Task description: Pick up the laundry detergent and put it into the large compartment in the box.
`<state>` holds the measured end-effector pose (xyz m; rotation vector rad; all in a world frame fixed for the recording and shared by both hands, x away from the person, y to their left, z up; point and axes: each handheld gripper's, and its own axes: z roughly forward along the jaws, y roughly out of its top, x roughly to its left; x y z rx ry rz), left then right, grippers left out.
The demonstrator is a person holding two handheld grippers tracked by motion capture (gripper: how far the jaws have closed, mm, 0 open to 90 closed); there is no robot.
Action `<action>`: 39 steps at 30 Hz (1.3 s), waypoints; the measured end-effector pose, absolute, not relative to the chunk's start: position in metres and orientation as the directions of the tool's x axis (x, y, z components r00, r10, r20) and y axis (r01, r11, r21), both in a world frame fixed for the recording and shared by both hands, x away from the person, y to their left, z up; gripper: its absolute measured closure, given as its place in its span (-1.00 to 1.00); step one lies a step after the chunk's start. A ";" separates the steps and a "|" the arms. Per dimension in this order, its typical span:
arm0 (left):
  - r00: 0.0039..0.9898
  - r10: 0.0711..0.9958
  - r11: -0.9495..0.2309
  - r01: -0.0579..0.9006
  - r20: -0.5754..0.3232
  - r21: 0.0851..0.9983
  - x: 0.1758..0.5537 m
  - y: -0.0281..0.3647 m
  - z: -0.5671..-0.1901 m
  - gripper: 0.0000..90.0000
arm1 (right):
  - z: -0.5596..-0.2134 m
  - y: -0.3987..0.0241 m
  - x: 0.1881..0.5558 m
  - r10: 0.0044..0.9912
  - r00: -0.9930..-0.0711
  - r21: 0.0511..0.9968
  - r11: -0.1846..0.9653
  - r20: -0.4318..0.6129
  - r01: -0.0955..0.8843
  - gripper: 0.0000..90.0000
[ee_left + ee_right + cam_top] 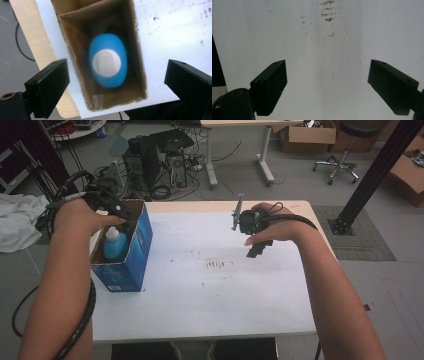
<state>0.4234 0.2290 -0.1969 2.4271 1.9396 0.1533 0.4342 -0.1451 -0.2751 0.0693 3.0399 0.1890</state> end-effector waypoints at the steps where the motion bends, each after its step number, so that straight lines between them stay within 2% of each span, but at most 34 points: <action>1: 0.222 0.974 -0.226 0.970 0.055 0.088 0.423 0.229 -0.196 -0.87 | -0.275 -0.145 0.434 0.051 -0.995 0.128 0.991 -0.091 0.039 -0.65; 10: 0.272 0.960 -0.277 0.957 0.063 0.090 0.421 0.225 -0.183 -1.00 | -0.274 -0.144 0.434 0.050 -0.995 0.123 0.992 -0.091 0.039 -0.65; 17: 0.371 0.927 -0.376 0.920 0.061 0.112 0.421 0.211 -0.173 -1.00 | -0.275 -0.143 0.436 0.050 -0.995 0.119 0.992 -0.087 0.039 -0.65; 18: 0.418 0.907 -0.422 0.899 0.062 0.117 0.421 0.205 -0.170 -1.00 | -0.275 -0.143 0.437 0.048 -0.995 0.119 0.992 -0.087 0.037 -0.65; 20: 0.446 0.893 -0.450 0.885 0.060 0.123 0.421 0.201 -0.169 -1.00 | -0.275 -0.144 0.437 0.052 -0.995 0.113 0.993 -0.086 0.042 -0.65; 21: 0.518 0.854 -0.520 0.845 0.050 0.123 0.422 0.193 -0.167 -1.00 | -0.274 -0.144 0.437 0.053 -0.995 0.115 0.993 -0.085 0.043 -0.65; 22: 0.518 0.854 -0.520 0.845 0.050 0.123 0.422 0.193 -0.167 -1.00 | -0.274 -0.144 0.437 0.052 -0.995 0.113 0.993 -0.085 0.043 -0.65; 24: 0.599 0.800 -0.599 0.791 0.043 0.123 0.421 0.183 -0.166 -1.00 | -0.273 -0.145 0.437 0.052 -0.995 0.114 0.993 -0.087 0.042 -0.65; 25: 0.670 0.741 -0.670 0.732 0.046 0.126 0.419 0.172 -0.165 -1.00 | -0.273 -0.145 0.438 0.054 -0.995 0.115 0.992 -0.085 0.044 -0.65; 26: 0.670 0.741 -0.670 0.732 0.046 0.126 0.419 0.172 -0.165 -1.00 | -0.273 -0.146 0.438 0.054 -0.995 0.113 0.993 -0.085 0.044 -0.65; 30: 0.771 0.636 -0.768 0.628 0.037 0.129 0.416 0.150 -0.166 -1.00 | -0.272 -0.147 0.438 0.059 -0.995 0.111 0.993 -0.084 0.049 -0.65; 32: 0.814 0.580 -0.810 0.572 0.033 0.127 0.415 0.140 -0.167 -1.00 | -0.272 -0.147 0.438 0.058 -0.995 0.111 0.993 -0.084 0.048 -0.65; 33: 0.853 0.521 -0.848 0.515 0.025 0.126 0.413 0.131 -0.169 -1.00 | -0.272 -0.148 0.438 0.058 -0.995 0.106 0.993 -0.085 0.049 -0.65; 34: 0.853 0.521 -0.848 0.515 0.025 0.126 0.413 0.131 -0.169 -1.00 | -0.272 -0.148 0.438 0.058 -0.995 0.105 0.993 -0.085 0.049 -0.65; 35: 0.872 0.489 -0.867 0.484 0.010 0.118 0.411 0.126 -0.171 -1.00 | -0.271 -0.149 0.437 0.056 -0.995 0.105 0.993 -0.084 0.047 -0.65; 36: 0.919 0.394 -0.913 0.394 -0.023 0.106 0.407 0.116 -0.178 -1.00 | -0.271 -0.149 0.437 0.058 -0.995 0.106 0.993 -0.082 0.049 -0.65; 37: 0.935 0.353 -0.931 0.353 -0.017 0.095 0.404 0.110 -0.181 -1.00 | -0.271 -0.149 0.437 0.059 -0.995 0.101 0.994 -0.080 0.050 -0.65; 39: 0.948 0.318 -0.945 0.318 -0.018 0.080 0.403 0.106 -0.183 -1.00 | -0.271 -0.150 0.437 0.060 -0.995 0.098 0.994 -0.079 0.052 -0.65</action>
